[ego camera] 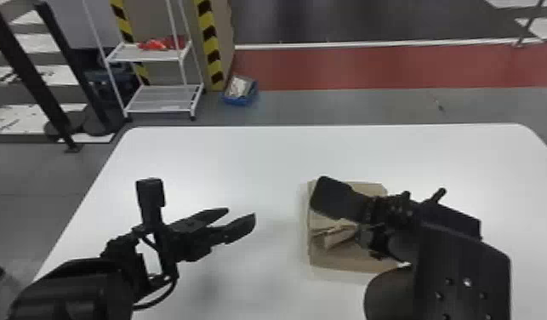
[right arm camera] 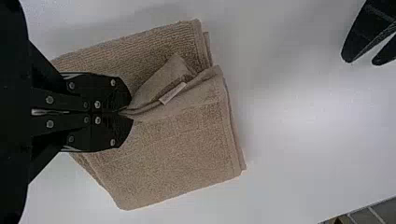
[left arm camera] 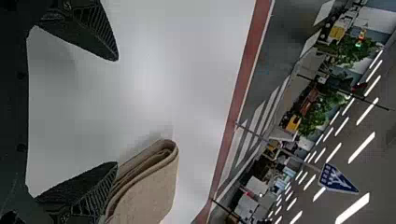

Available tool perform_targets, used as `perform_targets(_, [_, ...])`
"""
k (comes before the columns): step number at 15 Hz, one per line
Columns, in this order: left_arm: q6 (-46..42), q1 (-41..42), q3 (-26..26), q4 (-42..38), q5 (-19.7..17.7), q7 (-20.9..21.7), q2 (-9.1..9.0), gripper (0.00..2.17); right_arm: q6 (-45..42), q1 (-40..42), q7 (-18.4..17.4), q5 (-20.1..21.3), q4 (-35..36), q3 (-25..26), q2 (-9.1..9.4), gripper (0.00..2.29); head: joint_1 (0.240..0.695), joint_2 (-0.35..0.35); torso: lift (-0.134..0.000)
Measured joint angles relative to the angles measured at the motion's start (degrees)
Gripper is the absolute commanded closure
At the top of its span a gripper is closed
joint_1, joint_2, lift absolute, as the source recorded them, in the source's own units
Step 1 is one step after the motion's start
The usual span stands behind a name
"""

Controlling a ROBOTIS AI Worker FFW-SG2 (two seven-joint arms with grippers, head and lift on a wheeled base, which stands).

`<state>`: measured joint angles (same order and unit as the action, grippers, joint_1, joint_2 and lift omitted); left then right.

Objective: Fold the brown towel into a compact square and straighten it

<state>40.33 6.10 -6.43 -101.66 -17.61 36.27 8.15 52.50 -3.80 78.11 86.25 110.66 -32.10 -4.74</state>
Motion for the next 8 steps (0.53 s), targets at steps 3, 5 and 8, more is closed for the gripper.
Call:
perform_targets(3, [0.2, 1.1, 1.5, -0.9, 1.1, 3.5, 0.28, 2.05, 0.6, 0.0, -3.0, -1.0, 1.4, 1.9, 0.81, 1.49, 0.695, 0.047, -0.124])
perform_targets(5, [0.1, 1.9, 3.3, -1.1, 2.5, 4.3, 0.39, 2.15, 2.0, -0.5, -6.4, -2.1, 1.5, 3.3, 1.64, 1.49, 0.695, 0.023, -0.124])
perform_targets(8, [-1.4, 3.6, 6.9, -1.3, 3.4, 5.8, 0.80, 2.15, 4.2, -1.5, -8.3, -4.8, 2.1, 5.0, 3.11, 1.49, 0.695, -0.022, -0.124])
